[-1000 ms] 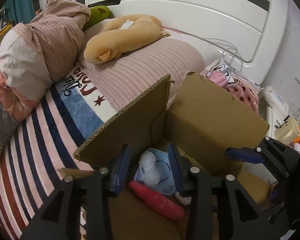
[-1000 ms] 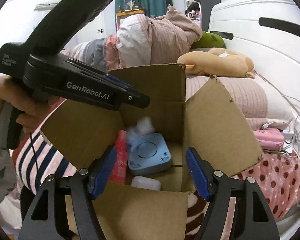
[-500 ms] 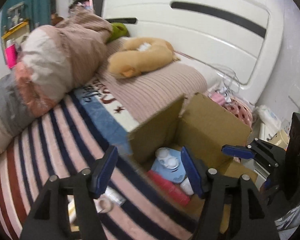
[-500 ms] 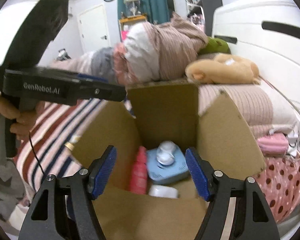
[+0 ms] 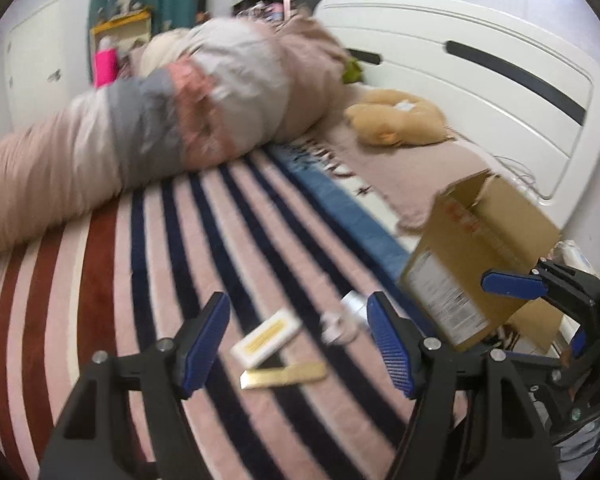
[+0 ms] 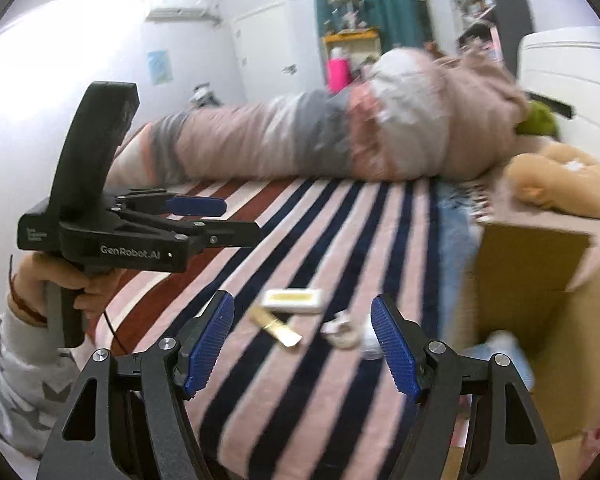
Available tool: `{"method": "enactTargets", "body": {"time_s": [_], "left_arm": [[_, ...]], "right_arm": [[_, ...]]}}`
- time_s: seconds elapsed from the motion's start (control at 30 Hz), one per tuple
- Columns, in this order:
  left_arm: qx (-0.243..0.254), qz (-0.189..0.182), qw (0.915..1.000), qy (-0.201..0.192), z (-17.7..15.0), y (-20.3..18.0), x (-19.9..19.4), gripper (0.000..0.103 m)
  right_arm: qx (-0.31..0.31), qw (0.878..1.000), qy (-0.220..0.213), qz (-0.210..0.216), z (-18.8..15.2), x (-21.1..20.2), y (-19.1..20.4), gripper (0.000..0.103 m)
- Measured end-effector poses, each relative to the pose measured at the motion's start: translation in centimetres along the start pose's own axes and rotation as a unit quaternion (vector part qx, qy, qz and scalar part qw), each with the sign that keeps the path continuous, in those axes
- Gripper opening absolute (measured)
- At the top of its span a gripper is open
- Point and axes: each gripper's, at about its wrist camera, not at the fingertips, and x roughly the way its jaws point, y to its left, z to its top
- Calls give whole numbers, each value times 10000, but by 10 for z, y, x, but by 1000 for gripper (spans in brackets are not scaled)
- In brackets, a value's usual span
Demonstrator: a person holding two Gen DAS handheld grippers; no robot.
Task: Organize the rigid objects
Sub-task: 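Grasp the white KATO-KATO box with the left gripper while the right gripper grasps the gold bar, then carry the KATO-KATO box and gold bar into the box and release both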
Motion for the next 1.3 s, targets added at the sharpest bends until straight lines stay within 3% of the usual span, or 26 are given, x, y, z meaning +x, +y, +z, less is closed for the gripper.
{"method": "enactTargets", "body": {"time_s": [0.17, 0.4, 0.53, 0.67, 0.77, 0.8, 0.93, 1.03, 1.13, 1.27, 1.3], "left_arm": [[-337, 63, 9992, 213, -37, 33, 22, 68], [-773, -152, 9955, 523, -68, 62, 60, 68], [-854, -242, 9940, 642, -70, 69, 82, 68], [-753, -513, 9935, 687, -61, 69, 105, 68], [-834, -931, 9898, 684, -51, 72, 122, 62], [-803, -1002, 9892, 707, -49, 72, 127, 60], [-506, -1114, 9888, 859, -42, 62, 144, 52], [-276, -969, 9896, 1025, -39, 54, 153, 50], [-136, -1002, 9890, 1083, -37, 45, 160, 50], [100, -916, 9895, 1113, -37, 31, 169, 50], [150, -840, 9904, 1090, -37, 28, 169, 45]], "right_arm": [[-447, 9982, 252, -321, -7, 41, 26, 69], [-290, 9947, 976, 134, -25, 107, 22, 69], [-204, 9910, 1300, 243, -39, 147, 11, 68], [-432, 9896, 1292, 472, -50, 169, 7, 48], [-574, 9891, 1247, 534, -53, 180, 3, 43], [-556, 9879, 1294, 652, -54, 184, 2, 35], [-655, 9847, 1424, 757, -57, 178, 6, 23], [-604, 9847, 1547, 534, -62, 157, 8, 14], [-438, 9842, 1698, 236, -74, 135, 3, 14], [-73, 9843, 1751, 233, -86, 114, -8, 14], [-41, 9846, 1737, 199, -86, 113, -9, 14]]}}
